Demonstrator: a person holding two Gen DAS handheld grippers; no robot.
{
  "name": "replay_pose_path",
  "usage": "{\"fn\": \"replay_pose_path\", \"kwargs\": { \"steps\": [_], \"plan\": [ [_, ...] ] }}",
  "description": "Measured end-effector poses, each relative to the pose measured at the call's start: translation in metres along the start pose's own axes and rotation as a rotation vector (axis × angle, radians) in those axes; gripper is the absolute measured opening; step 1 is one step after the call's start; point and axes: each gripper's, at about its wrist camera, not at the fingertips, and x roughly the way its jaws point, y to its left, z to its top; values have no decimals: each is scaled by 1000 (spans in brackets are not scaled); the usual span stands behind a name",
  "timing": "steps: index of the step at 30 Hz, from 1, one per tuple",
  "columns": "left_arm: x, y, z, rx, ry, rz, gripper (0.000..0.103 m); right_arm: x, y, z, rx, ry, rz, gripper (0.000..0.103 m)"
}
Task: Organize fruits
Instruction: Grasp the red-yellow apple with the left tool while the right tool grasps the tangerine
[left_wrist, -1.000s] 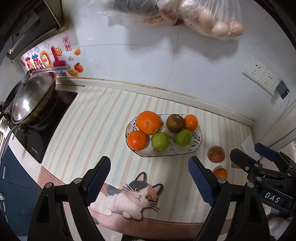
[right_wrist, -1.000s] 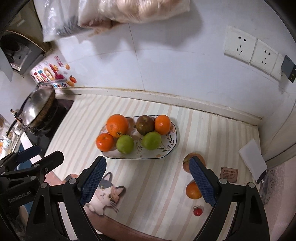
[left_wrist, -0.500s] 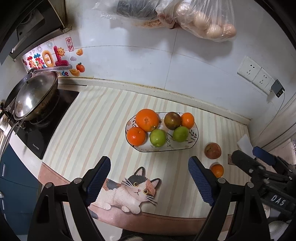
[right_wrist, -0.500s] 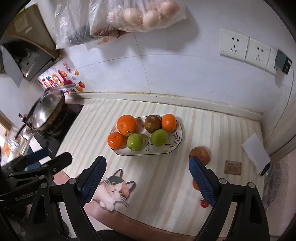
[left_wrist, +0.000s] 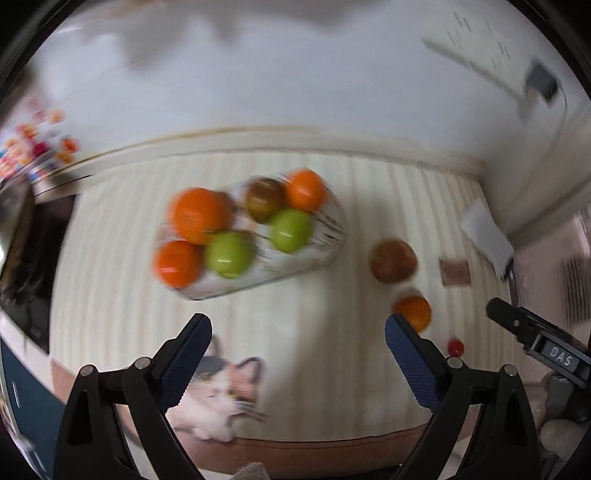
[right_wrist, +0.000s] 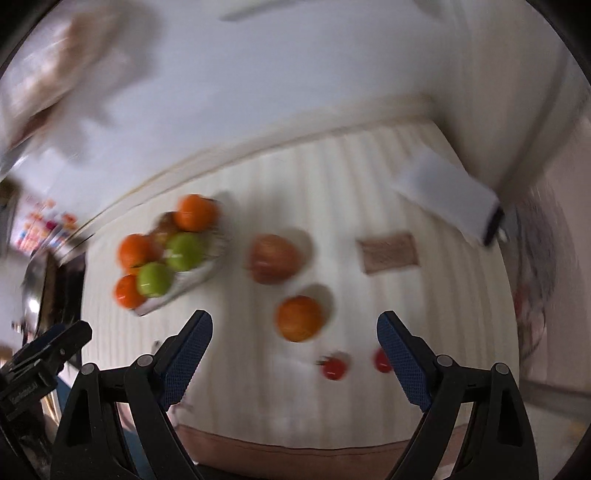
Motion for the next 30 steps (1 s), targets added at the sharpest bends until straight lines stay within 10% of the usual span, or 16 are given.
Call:
{"fn": "replay_pose_path", "kwargs": {
  "steps": [5,15,26,30],
  "plan": [
    [56,-46,31,71,118,-29,96,37,-40,-3,86,52,52,65],
    [135,-90,90,217,327,-74,96,110,-33,-7,172,130,209,65],
    [186,-136,80,350,464,-65,96,153,-4,-16,149,208,213,65],
    [188,-146,74,383,447,-96,70,154,8,-16,110,181,175,60]
  ]
}}
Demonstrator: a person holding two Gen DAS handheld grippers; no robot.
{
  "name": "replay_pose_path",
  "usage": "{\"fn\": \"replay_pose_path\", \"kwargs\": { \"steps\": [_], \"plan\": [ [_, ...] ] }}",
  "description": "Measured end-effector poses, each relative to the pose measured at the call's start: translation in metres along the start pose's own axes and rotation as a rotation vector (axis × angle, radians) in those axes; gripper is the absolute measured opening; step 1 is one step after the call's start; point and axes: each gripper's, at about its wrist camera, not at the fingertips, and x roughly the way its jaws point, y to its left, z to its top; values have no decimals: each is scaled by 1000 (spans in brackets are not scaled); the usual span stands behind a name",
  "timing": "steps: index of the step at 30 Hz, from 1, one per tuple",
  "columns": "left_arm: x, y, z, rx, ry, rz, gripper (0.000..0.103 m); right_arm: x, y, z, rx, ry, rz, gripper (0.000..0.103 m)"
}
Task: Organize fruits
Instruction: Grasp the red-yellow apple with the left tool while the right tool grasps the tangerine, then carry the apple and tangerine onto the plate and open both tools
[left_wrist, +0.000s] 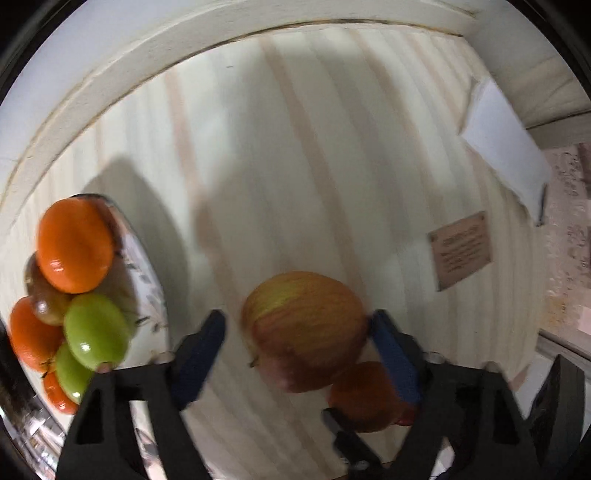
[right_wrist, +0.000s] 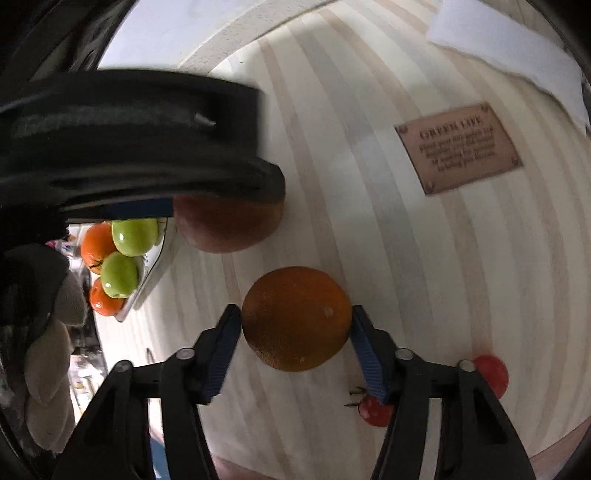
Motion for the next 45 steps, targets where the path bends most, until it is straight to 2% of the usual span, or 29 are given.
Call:
{"fn": "replay_pose_path", "kwargs": {
  "steps": [2,9,20,22,26,33,35,41,45],
  "plan": [
    [-1,-6,-2,17,-19,46,70,1,4,0,-12,-4,-17,60],
    [-5,3,-30,-2,-53,67,70,-8,8,-8,-62,-8,-80,59],
    [1,53,-113,-142,-51,8,70,-10,31,-19,-223,15,-203,59],
    [2,63,-129,-173,-57,-6,70,-14,23,-19,-245,29,-213,59],
    [0,82,-154,-225,-64,-27,70,-1,34,-25,-281,51,-230,59],
    [-11,125,-213,-313,-113,-70,70,7,46,-35,-307,78,-218,59],
    [-20,136,-218,-329,-134,-84,70,5,53,-34,-310,76,-202,59],
    [-81,184,-234,-396,-245,-144,70,-13,87,-15,-321,33,-110,59],
    [-135,222,-233,-448,-320,-140,70,-21,112,8,-323,2,-55,59]
  ]
}}
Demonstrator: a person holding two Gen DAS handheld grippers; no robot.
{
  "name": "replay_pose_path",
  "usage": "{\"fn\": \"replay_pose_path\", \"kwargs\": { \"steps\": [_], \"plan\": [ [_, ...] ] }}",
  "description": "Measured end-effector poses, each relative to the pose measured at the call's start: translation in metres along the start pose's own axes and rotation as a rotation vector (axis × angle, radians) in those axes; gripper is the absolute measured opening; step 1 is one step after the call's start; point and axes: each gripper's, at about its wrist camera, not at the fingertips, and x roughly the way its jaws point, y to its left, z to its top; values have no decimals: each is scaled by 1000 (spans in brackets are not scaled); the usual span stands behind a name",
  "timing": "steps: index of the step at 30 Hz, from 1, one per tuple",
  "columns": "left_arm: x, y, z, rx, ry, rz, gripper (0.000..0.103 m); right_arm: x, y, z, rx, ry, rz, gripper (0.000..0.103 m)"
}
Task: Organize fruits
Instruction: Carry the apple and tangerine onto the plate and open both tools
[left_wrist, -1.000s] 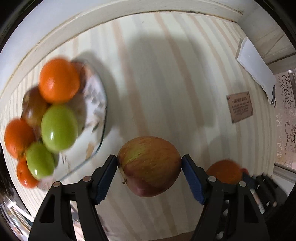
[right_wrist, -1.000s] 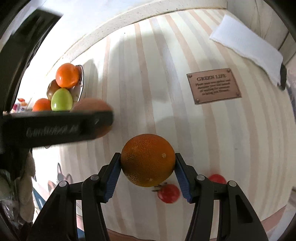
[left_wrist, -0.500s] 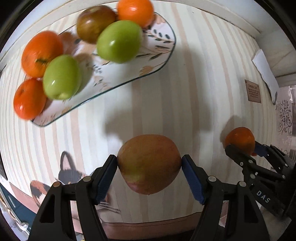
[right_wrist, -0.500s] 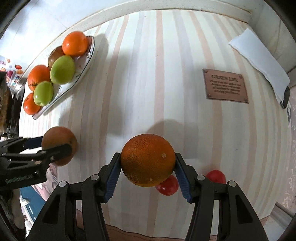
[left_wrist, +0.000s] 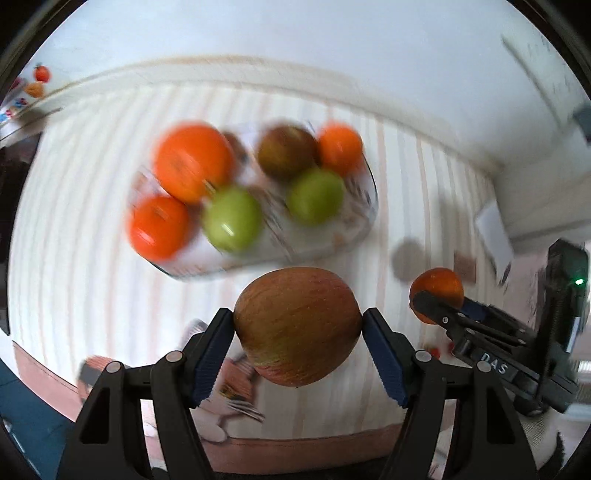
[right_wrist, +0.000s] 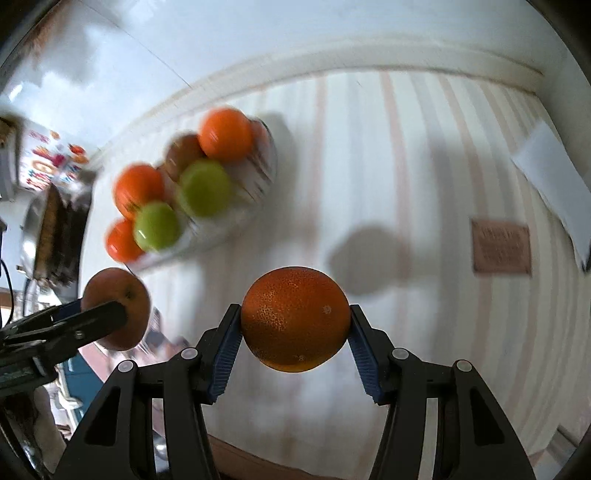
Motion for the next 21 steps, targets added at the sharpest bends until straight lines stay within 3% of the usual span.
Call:
{"fn": "replay_pose_path", "kwargs": {
  "steps": [5,12,21],
  "plan": [
    [-15,43,43,-68,-67,81,70,7,17,43,14,-33,29,59],
    [10,89,80,-172,-33,136,70,40,32,87,17,-23,-7,59],
    [60,95,105,-215,-18,132,70,66,22,96,44,-13,-57,59]
  ]
}}
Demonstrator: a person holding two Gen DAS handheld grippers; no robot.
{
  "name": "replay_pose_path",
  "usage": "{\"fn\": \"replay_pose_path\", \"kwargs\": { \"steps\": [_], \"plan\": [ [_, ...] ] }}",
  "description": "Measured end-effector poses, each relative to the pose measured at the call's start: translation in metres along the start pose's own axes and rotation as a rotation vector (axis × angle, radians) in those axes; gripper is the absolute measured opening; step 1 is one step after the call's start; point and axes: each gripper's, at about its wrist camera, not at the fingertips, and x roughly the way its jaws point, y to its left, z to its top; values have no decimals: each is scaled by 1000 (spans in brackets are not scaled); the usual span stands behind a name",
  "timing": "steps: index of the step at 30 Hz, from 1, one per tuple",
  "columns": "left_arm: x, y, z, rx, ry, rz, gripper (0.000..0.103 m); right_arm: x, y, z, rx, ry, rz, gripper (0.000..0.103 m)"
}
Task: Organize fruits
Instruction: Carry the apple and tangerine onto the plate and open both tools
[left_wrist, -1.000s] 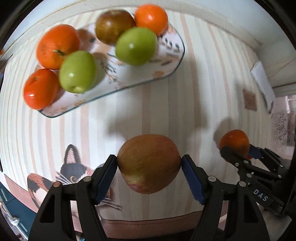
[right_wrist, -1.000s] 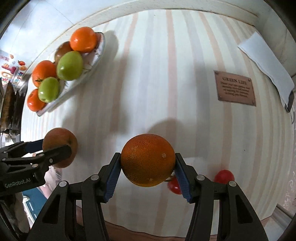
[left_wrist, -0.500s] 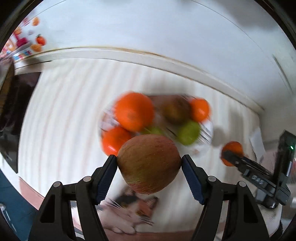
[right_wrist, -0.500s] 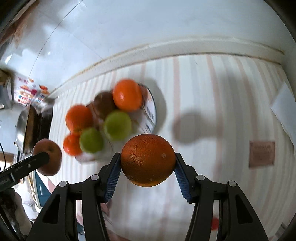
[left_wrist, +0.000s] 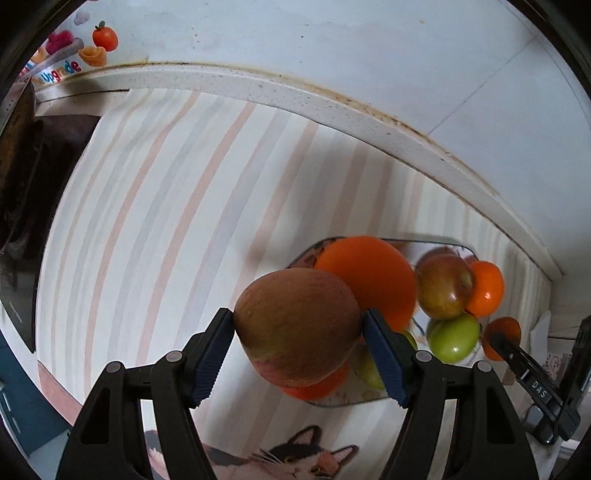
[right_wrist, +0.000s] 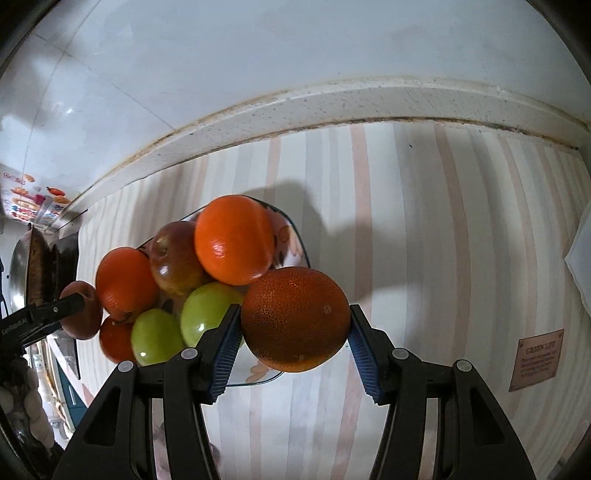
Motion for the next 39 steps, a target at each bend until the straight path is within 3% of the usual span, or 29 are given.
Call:
{"fn": "replay_pose_path", "kwargs": {
  "steps": [9,16,24,27,32,39],
  "plan": [
    [-4,-4,-4,32,-3,2,70,3,2,1,-5,-1,-5,59],
    [-38,-54,-2,111,-47,-101,70,7,9,0,-18,8,14,59],
    [9,-109,13,193,111,-132,70,11,9,-2,-4,12,33,59],
    [20,-122,8,218,129,-91,70,11,8,-2,-5,9,37,59],
    [25,-129,2,186,98,-28,70,12,4,-2,3,7,54,60],
    [26,-136,-8,218,55,35,70,11,0,-5,29,16,72,64]
  ]
}}
